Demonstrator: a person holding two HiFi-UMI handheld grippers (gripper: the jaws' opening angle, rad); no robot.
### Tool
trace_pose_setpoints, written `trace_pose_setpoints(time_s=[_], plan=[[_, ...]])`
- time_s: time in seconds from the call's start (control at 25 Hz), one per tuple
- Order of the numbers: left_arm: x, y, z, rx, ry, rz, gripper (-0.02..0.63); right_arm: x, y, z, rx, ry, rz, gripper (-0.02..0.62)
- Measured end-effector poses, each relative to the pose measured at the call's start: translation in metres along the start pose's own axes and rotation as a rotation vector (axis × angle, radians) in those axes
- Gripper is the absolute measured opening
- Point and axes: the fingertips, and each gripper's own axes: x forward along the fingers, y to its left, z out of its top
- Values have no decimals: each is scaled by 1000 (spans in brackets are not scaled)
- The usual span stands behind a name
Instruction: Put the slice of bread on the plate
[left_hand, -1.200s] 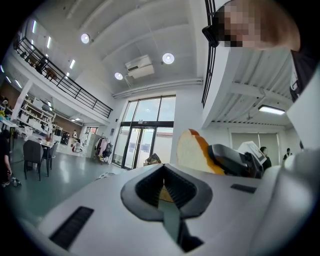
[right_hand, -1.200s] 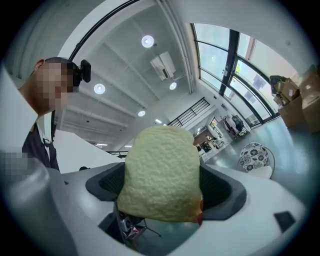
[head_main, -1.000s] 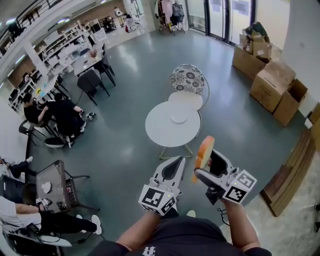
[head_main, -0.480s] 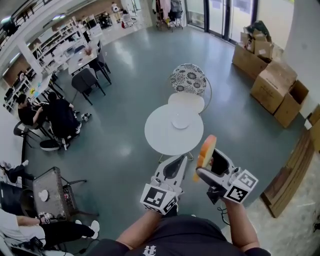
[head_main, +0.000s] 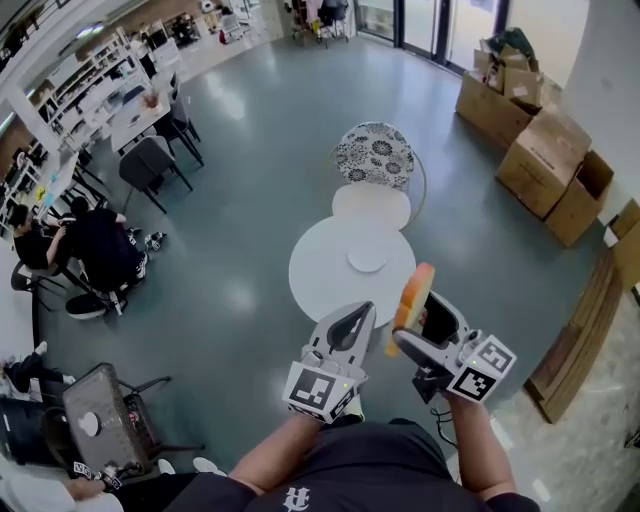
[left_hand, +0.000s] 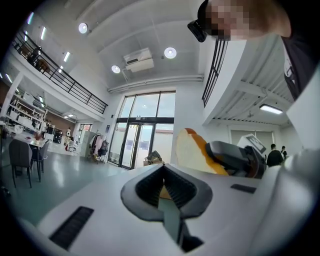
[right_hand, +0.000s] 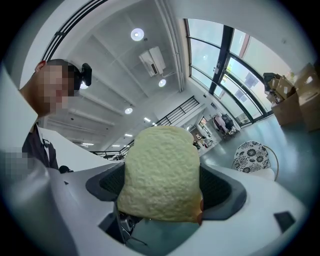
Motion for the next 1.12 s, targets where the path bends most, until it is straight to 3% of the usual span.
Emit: trace_pose_setpoints(time_s=[0.56, 0.88, 1.12], plan=[[60, 107, -17, -19, -6, 35, 6, 91, -87, -3, 21, 52, -43, 466], [126, 155, -43, -14, -9, 72, 6, 134, -171, -8, 38, 139, -41, 466], [164, 189, -78, -16, -10, 103, 6, 155, -244, -41, 55, 227, -74, 466]])
